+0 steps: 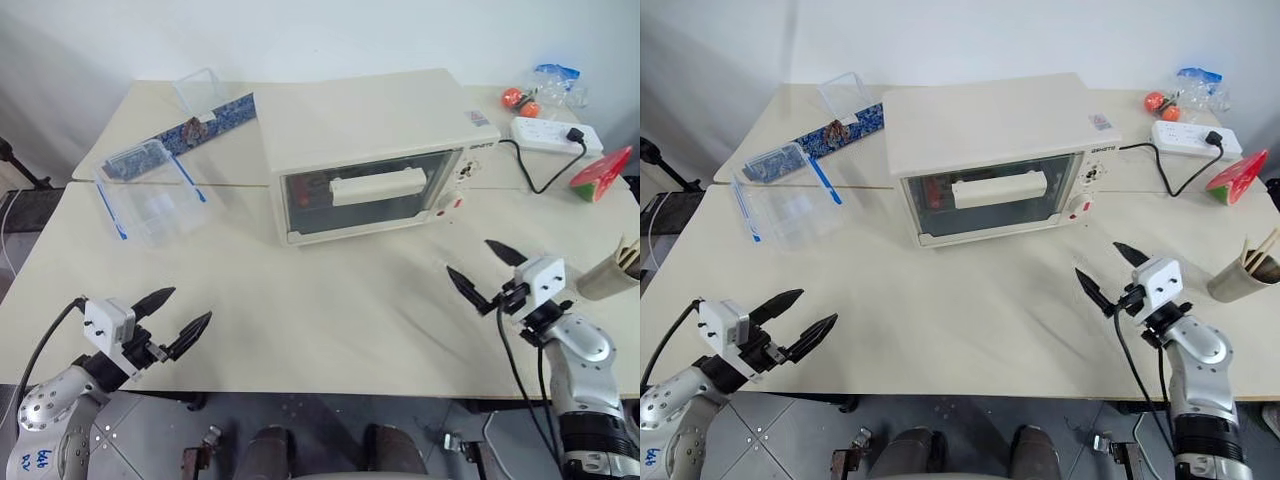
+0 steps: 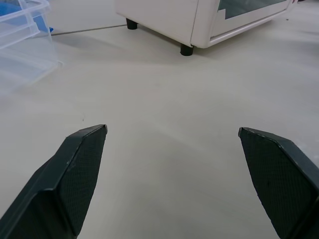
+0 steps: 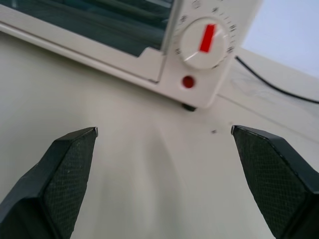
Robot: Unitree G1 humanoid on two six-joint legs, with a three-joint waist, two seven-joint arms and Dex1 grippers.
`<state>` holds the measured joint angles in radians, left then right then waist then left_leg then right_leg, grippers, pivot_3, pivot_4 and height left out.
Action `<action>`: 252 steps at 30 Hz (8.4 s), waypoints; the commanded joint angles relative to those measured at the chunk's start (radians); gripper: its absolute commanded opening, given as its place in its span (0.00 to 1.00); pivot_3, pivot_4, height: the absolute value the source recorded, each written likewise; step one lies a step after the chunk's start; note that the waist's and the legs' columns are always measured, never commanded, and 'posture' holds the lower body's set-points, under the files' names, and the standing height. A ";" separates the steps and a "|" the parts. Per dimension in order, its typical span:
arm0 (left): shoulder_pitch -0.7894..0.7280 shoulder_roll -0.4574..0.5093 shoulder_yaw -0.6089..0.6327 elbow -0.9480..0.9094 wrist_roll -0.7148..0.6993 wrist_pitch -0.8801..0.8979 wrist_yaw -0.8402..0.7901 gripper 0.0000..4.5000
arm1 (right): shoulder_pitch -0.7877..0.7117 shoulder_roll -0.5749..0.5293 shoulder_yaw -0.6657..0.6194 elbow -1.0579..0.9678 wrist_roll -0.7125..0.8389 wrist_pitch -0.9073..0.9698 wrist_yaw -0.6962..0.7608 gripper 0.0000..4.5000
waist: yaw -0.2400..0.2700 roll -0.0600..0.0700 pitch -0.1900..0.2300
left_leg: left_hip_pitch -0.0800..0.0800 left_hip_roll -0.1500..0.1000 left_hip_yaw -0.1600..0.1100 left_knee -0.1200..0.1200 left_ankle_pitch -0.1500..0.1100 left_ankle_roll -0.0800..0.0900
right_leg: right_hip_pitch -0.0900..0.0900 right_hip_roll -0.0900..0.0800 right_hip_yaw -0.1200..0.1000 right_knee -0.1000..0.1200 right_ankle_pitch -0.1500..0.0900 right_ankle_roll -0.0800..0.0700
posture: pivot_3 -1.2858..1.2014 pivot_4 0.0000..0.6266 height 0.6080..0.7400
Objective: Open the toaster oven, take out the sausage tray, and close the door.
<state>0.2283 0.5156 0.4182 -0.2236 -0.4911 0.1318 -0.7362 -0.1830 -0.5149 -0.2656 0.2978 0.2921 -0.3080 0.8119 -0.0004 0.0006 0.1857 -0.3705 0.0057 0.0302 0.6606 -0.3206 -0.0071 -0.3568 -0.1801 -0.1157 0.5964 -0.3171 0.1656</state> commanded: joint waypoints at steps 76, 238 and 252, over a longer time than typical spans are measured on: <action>-0.361 0.201 -0.034 -0.032 -0.411 0.468 -0.210 0.99 | -0.451 -0.113 0.177 -0.059 0.172 0.285 0.661 1.00 | -0.002 0.002 0.002 | -0.005 0.011 0.011 0.004 -0.003 -0.005 | -0.018 0.010 0.010 0.011 0.003 -0.005 | 0.52 0.24 1.00; -0.339 -0.031 -0.143 0.042 -0.253 0.264 -0.125 1.00 | -0.088 -0.159 0.442 -0.519 -0.995 0.062 -0.516 0.01 | 0.012 -0.005 0.001 | -0.005 0.014 0.015 0.005 -0.003 -0.005 | -0.018 0.011 0.010 0.009 0.004 -0.007 | 0.52 0.24 1.00; -0.354 -0.015 -0.147 0.023 -0.352 0.465 -0.072 1.00 | 0.052 -0.172 0.375 -0.638 -0.996 0.033 -0.519 0.01 | 0.012 -0.005 0.001 | -0.005 0.014 0.015 0.005 -0.003 -0.005 | -0.018 0.011 0.010 0.010 0.004 -0.007 | 0.52 0.24 1.00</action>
<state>-0.1142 0.4924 0.2580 -0.1542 -0.8033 0.5662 -0.8210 -0.1311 -0.6732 0.1518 -0.2857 -0.7222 -0.2689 0.3054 0.0119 -0.0043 0.1872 -0.3752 0.0195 0.0456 0.6662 -0.3235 -0.0119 -0.3752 -0.1689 -0.1051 0.6058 -0.3135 0.1588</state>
